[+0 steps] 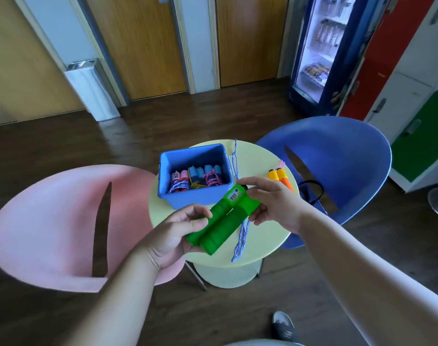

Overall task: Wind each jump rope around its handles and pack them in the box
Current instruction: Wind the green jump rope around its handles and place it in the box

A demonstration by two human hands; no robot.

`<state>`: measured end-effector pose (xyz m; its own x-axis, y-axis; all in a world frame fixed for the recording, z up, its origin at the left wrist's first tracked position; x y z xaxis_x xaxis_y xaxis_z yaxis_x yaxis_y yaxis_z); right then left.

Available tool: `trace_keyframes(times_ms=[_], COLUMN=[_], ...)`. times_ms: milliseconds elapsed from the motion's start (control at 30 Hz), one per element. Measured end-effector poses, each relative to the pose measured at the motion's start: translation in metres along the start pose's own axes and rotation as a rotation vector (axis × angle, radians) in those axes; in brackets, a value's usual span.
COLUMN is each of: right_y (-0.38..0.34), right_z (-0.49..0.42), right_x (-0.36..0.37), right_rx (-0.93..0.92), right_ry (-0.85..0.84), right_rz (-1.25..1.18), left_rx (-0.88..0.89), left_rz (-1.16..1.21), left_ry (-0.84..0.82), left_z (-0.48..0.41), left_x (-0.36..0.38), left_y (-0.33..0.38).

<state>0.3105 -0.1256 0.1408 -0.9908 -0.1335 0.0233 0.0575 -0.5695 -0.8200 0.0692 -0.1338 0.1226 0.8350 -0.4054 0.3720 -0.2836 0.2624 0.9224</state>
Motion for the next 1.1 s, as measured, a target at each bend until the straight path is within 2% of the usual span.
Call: trace_keyframes(times_ms=[200, 333, 567, 700, 767, 867, 1100], right_y=[-0.008, -0.011, 0.025, 0.061, 0.071, 0.078, 0.100], right_z=[-0.007, -0.011, 0.013, 0.034, 0.040, 0.049, 0.061], right_x=[-0.015, -0.021, -0.034, -0.028, -0.030, -0.036, -0.026], right_rx=[-0.082, -0.184, -0.196, -0.113, -0.105, -0.091, -0.153], right_ry=[-0.008, 0.085, 0.286, 0.190, 0.223, 0.289, 0.413], right_rz=[0.111, 0.149, -0.134, -0.246, -0.233, -0.201, -0.473], left_rx=[-0.035, -0.013, 0.035, 0.089, 0.105, 0.127, 0.071], left_rz=[-0.134, -0.146, -0.084, -0.077, -0.105, -0.144, -0.046], left_ry=[-0.117, -0.067, 0.135, 0.211, 0.234, 0.249, 0.188], left_z=[-0.014, -0.021, -0.038, -0.049, -0.051, -0.053, -0.054], left_x=[0.035, 0.056, 0.077, 0.095, 0.104, 0.115, 0.140], left_y=[-0.001, -0.006, -0.027, -0.045, -0.057, -0.067, -0.084])
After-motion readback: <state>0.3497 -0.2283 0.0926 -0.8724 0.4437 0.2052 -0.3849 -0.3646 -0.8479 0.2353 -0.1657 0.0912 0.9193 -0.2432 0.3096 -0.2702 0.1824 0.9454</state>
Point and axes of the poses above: each hand's wrist, its own z-axis away from the middle knuckle, its own x-axis out of the palm, y = z × x, the point moved 3 cm from there along -z, towards the middle knuckle, and after that the axes turned 15 degrees about x, right-handed, at the moved point
